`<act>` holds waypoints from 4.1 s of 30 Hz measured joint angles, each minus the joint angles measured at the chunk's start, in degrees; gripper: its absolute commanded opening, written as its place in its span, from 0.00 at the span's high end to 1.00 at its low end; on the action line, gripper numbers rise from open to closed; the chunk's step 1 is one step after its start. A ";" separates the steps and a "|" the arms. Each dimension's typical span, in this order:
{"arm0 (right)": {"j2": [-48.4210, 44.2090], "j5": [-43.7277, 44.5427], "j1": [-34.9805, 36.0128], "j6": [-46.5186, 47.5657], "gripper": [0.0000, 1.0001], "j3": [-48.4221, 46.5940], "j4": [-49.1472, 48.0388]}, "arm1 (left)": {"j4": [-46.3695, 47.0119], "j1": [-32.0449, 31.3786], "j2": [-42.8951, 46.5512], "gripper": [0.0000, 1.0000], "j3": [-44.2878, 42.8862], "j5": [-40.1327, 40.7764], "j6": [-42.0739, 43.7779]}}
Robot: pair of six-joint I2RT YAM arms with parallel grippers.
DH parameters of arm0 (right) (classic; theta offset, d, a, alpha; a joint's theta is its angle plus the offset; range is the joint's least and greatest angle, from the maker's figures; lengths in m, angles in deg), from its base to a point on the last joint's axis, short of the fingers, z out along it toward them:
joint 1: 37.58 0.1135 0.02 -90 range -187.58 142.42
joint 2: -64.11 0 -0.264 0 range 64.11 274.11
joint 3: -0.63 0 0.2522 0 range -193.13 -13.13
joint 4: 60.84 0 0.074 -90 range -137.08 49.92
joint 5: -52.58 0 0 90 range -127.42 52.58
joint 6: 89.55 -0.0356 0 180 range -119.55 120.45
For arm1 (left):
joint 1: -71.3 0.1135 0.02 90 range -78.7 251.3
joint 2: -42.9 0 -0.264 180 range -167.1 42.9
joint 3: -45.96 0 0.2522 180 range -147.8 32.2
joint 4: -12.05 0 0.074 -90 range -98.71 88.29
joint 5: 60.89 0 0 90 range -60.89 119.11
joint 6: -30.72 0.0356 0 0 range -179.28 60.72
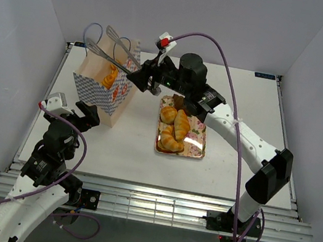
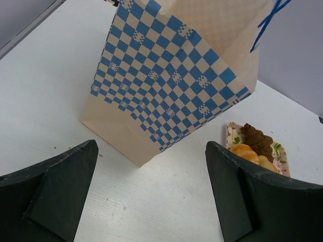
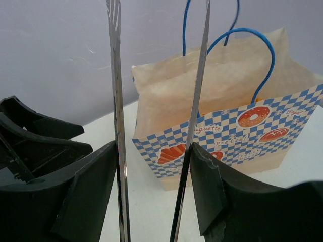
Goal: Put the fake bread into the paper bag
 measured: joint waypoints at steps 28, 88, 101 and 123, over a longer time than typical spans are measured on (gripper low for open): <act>-40.41 36.33 0.00 -3.58 0.37 37.77 -6.71 | 0.00 0.00 0.00 0.02 0.00 -0.26 0.17; -40.68 35.12 0.00 -23.96 0.66 60.89 11.91 | 0.39 0.00 -0.42 0.02 0.00 -2.80 0.66; -46.73 40.30 0.00 -18.43 0.67 50.27 16.24 | 0.42 0.00 -0.42 0.02 0.00 -2.91 0.87; -29.11 19.34 0.00 -6.93 0.66 28.24 -3.65 | 0.42 0.00 -0.79 0.02 0.00 -3.08 1.05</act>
